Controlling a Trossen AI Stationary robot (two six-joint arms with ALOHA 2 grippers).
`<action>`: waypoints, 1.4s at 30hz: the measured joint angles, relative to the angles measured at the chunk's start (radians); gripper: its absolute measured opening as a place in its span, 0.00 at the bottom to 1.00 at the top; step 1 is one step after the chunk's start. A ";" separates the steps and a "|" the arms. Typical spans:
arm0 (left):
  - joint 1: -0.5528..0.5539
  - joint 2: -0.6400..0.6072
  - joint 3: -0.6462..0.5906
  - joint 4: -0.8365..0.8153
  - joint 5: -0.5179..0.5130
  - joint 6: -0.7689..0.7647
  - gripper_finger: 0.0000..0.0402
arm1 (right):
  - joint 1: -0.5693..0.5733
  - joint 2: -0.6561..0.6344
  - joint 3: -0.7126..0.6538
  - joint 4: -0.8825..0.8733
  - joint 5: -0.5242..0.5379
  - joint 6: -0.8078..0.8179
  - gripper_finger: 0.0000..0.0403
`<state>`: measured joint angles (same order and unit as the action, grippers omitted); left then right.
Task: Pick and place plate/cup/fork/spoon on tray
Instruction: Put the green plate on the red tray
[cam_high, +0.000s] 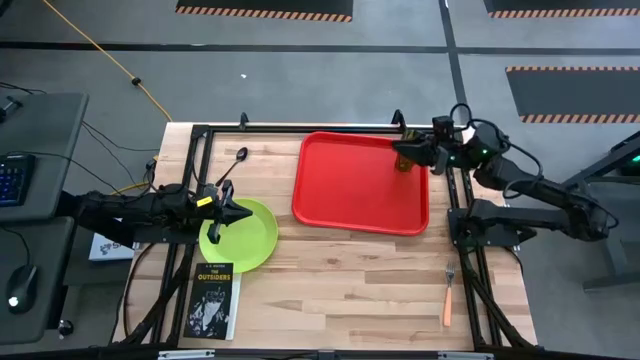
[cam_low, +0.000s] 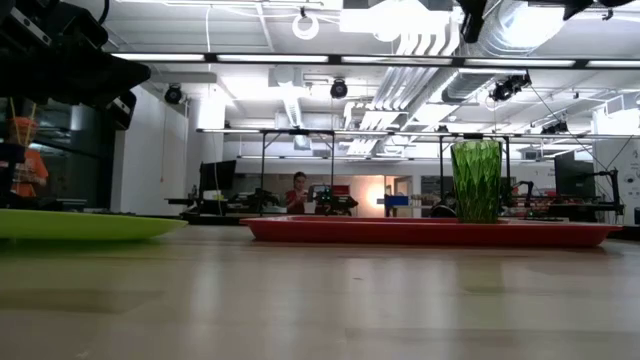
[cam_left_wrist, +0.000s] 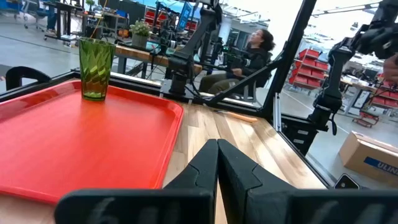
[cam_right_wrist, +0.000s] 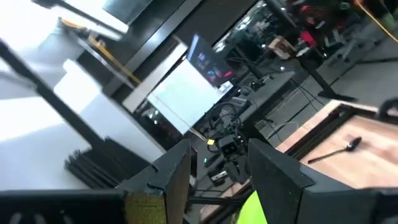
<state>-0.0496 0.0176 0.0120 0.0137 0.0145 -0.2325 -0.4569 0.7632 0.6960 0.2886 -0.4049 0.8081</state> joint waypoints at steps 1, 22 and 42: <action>0.000 0.000 0.000 0.000 0.000 0.000 0.00 | 0.013 0.007 0.013 -0.008 -0.001 -0.035 0.38; 0.001 0.000 0.000 0.148 -0.034 -0.130 0.00 | 0.326 0.375 0.420 -0.319 0.142 -0.312 0.38; 0.172 0.430 0.477 -0.445 -0.032 -0.299 0.32 | 0.434 0.467 0.616 -0.389 0.427 -0.270 0.38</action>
<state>0.1223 0.4480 0.4895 -0.4311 -0.0174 -0.5319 -0.0231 1.2304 1.3117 -0.1007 0.0218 0.5385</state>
